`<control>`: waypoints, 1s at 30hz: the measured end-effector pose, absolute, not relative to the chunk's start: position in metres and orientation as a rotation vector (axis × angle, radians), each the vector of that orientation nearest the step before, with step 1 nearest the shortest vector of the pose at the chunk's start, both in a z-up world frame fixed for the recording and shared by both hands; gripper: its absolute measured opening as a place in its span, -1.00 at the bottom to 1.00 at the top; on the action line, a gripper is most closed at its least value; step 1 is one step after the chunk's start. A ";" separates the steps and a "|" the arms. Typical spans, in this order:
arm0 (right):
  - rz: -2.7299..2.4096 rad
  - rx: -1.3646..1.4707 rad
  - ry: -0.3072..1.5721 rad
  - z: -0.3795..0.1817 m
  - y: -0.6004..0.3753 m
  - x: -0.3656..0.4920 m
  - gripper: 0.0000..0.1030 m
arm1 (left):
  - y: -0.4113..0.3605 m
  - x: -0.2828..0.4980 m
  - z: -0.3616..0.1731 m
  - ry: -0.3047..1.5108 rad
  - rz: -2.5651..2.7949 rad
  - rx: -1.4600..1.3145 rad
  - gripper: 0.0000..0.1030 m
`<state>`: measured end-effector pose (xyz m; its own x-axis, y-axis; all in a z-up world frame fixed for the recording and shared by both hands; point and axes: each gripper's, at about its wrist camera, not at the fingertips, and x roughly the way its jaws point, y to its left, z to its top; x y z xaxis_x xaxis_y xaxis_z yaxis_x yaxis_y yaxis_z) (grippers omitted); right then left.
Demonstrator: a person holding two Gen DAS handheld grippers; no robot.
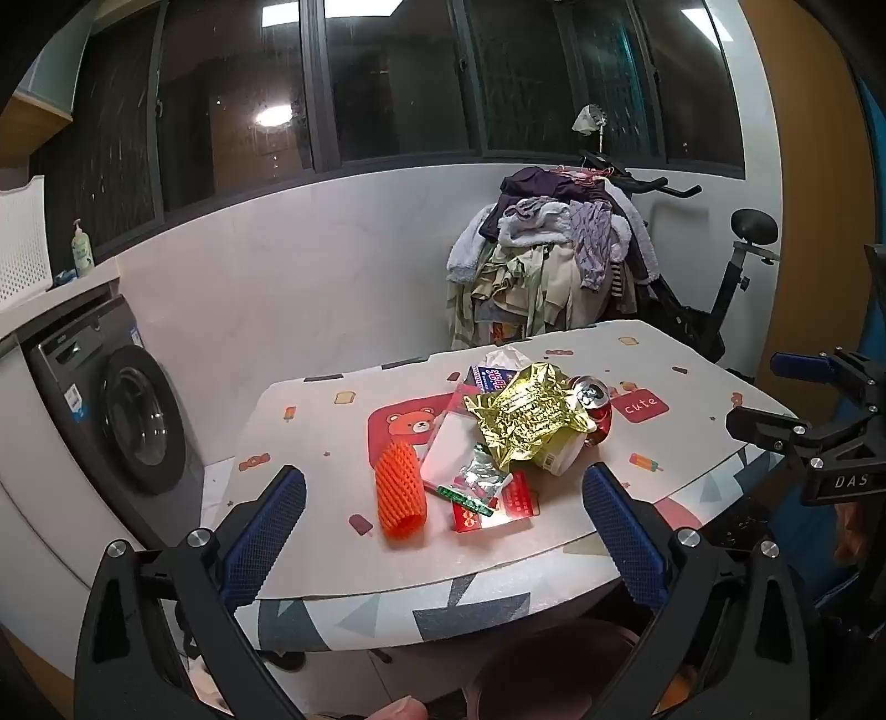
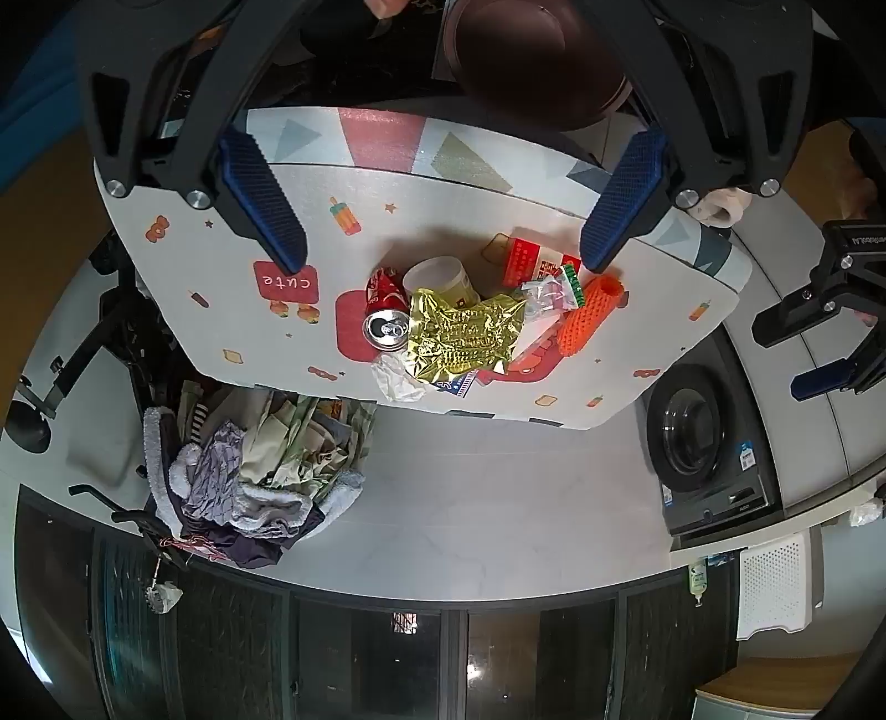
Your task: Collect trash
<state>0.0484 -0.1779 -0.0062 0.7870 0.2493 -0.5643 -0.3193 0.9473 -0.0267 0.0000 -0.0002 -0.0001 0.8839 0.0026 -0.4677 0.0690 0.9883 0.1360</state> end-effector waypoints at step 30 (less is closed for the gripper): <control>0.304 -0.131 0.592 -0.004 -0.188 0.044 0.89 | -0.001 0.000 0.000 0.482 -0.038 0.149 0.91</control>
